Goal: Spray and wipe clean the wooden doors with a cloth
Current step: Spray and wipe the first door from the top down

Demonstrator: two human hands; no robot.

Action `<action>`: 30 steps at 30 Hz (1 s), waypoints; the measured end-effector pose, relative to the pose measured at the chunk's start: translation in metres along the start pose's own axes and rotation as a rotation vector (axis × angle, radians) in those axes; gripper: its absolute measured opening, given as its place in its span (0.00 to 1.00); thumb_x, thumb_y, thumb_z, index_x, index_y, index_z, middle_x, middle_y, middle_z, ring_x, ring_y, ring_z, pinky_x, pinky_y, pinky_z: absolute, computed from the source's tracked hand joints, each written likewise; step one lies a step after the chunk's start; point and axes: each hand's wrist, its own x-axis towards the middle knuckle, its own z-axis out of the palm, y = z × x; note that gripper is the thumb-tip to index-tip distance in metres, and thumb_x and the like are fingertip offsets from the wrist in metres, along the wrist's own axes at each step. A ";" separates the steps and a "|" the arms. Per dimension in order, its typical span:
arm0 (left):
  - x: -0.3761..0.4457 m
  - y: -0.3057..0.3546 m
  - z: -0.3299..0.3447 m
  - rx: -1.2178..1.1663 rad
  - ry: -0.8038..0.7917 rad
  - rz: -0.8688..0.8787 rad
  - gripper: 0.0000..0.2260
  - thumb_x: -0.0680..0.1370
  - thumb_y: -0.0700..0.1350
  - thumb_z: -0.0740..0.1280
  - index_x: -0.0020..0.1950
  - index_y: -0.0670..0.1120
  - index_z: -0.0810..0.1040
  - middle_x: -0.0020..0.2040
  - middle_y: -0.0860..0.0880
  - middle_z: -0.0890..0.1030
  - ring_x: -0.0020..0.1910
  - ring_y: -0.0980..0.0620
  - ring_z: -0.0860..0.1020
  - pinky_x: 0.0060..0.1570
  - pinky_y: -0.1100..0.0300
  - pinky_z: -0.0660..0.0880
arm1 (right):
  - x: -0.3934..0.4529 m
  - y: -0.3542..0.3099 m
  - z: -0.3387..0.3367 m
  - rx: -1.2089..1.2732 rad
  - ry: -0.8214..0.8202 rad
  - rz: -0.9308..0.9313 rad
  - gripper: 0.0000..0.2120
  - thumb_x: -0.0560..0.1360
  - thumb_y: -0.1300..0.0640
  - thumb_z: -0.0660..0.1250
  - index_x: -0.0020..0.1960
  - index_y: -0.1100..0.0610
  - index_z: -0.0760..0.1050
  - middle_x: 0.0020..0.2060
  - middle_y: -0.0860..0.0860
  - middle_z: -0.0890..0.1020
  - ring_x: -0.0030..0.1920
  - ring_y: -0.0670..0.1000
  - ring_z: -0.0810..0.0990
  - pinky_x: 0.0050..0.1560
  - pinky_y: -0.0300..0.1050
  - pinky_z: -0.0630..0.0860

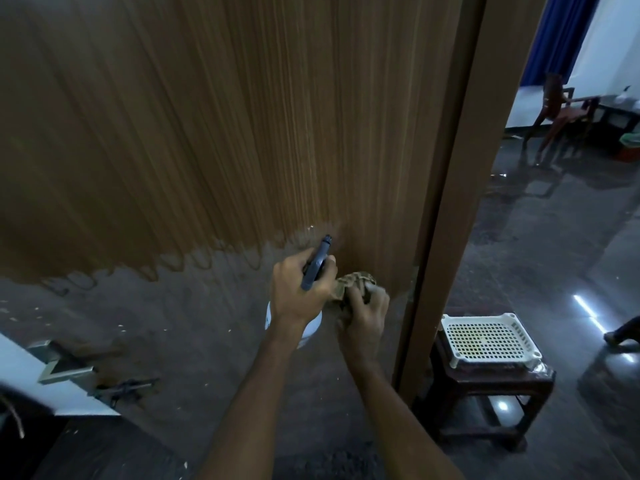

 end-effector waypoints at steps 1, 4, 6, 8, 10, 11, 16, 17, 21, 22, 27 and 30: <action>0.002 0.000 -0.003 0.001 0.016 0.000 0.19 0.80 0.47 0.68 0.30 0.47 0.68 0.24 0.52 0.69 0.24 0.50 0.69 0.27 0.64 0.60 | 0.005 -0.010 -0.002 0.036 0.023 0.014 0.22 0.63 0.70 0.68 0.57 0.61 0.80 0.59 0.59 0.72 0.58 0.60 0.71 0.47 0.55 0.80; 0.004 -0.001 -0.014 0.006 0.060 -0.013 0.19 0.79 0.46 0.69 0.30 0.49 0.67 0.24 0.52 0.69 0.24 0.50 0.68 0.27 0.60 0.61 | 0.037 -0.044 -0.011 0.078 0.167 -0.071 0.14 0.73 0.62 0.68 0.57 0.60 0.83 0.60 0.59 0.74 0.58 0.57 0.73 0.57 0.37 0.69; 0.001 -0.004 -0.020 0.015 0.096 -0.010 0.21 0.79 0.43 0.70 0.30 0.51 0.65 0.24 0.53 0.68 0.23 0.52 0.68 0.28 0.64 0.60 | 0.058 -0.056 -0.013 0.076 0.217 -0.143 0.13 0.76 0.61 0.74 0.60 0.58 0.84 0.61 0.60 0.76 0.57 0.56 0.74 0.58 0.35 0.67; -0.002 -0.009 -0.027 0.009 0.118 -0.019 0.22 0.79 0.42 0.71 0.30 0.53 0.64 0.23 0.54 0.67 0.22 0.53 0.68 0.28 0.67 0.58 | 0.056 -0.050 -0.003 0.043 0.250 -0.191 0.15 0.76 0.63 0.75 0.63 0.56 0.84 0.61 0.60 0.77 0.55 0.57 0.75 0.56 0.39 0.71; -0.004 -0.015 -0.032 0.004 0.122 -0.034 0.21 0.79 0.44 0.70 0.30 0.50 0.64 0.23 0.53 0.66 0.23 0.52 0.66 0.27 0.64 0.59 | 0.033 -0.035 0.012 -0.015 0.223 -0.230 0.17 0.76 0.68 0.73 0.63 0.55 0.84 0.62 0.59 0.75 0.54 0.58 0.75 0.54 0.46 0.78; -0.005 -0.017 -0.034 0.006 0.115 -0.040 0.21 0.79 0.45 0.70 0.30 0.48 0.65 0.23 0.53 0.66 0.23 0.51 0.66 0.27 0.62 0.59 | 0.019 -0.028 0.017 -0.040 0.187 -0.239 0.18 0.76 0.70 0.71 0.62 0.55 0.84 0.62 0.58 0.74 0.53 0.59 0.74 0.50 0.52 0.80; -0.005 -0.022 -0.044 -0.001 0.121 -0.028 0.21 0.79 0.44 0.69 0.30 0.50 0.64 0.23 0.53 0.65 0.22 0.51 0.65 0.27 0.62 0.59 | 0.039 -0.061 0.010 0.045 0.211 -0.253 0.13 0.76 0.67 0.75 0.59 0.58 0.84 0.61 0.59 0.73 0.56 0.57 0.72 0.53 0.44 0.76; -0.005 -0.022 -0.047 -0.004 0.131 -0.029 0.21 0.79 0.44 0.69 0.30 0.50 0.64 0.23 0.53 0.65 0.22 0.51 0.64 0.27 0.62 0.58 | 0.056 -0.078 0.005 0.063 0.265 -0.262 0.13 0.77 0.65 0.75 0.61 0.57 0.84 0.61 0.59 0.74 0.56 0.57 0.72 0.55 0.41 0.72; -0.002 -0.027 -0.052 0.032 0.144 -0.029 0.21 0.80 0.45 0.69 0.30 0.51 0.64 0.24 0.52 0.66 0.23 0.50 0.66 0.26 0.60 0.59 | 0.070 -0.093 0.009 0.023 0.347 -0.319 0.16 0.78 0.64 0.74 0.64 0.54 0.84 0.60 0.59 0.77 0.52 0.55 0.74 0.53 0.41 0.74; -0.001 -0.027 -0.053 0.020 0.148 -0.029 0.21 0.80 0.45 0.69 0.30 0.52 0.64 0.24 0.53 0.66 0.22 0.50 0.66 0.26 0.60 0.60 | 0.056 -0.082 0.016 -0.002 0.316 -0.351 0.16 0.78 0.65 0.74 0.64 0.54 0.84 0.60 0.59 0.77 0.52 0.56 0.74 0.52 0.44 0.76; 0.005 -0.026 -0.062 0.009 0.145 -0.021 0.19 0.79 0.44 0.69 0.31 0.50 0.66 0.24 0.52 0.69 0.23 0.50 0.69 0.25 0.56 0.64 | 0.016 -0.050 0.032 -0.013 0.138 -0.407 0.21 0.71 0.70 0.77 0.61 0.56 0.85 0.59 0.58 0.72 0.49 0.58 0.74 0.46 0.53 0.79; 0.002 -0.030 -0.068 0.024 0.185 -0.031 0.20 0.79 0.43 0.69 0.30 0.49 0.65 0.24 0.52 0.68 0.23 0.50 0.67 0.26 0.57 0.61 | 0.040 -0.086 0.020 0.044 0.226 -0.401 0.15 0.76 0.67 0.75 0.61 0.56 0.84 0.58 0.57 0.73 0.51 0.56 0.73 0.47 0.47 0.78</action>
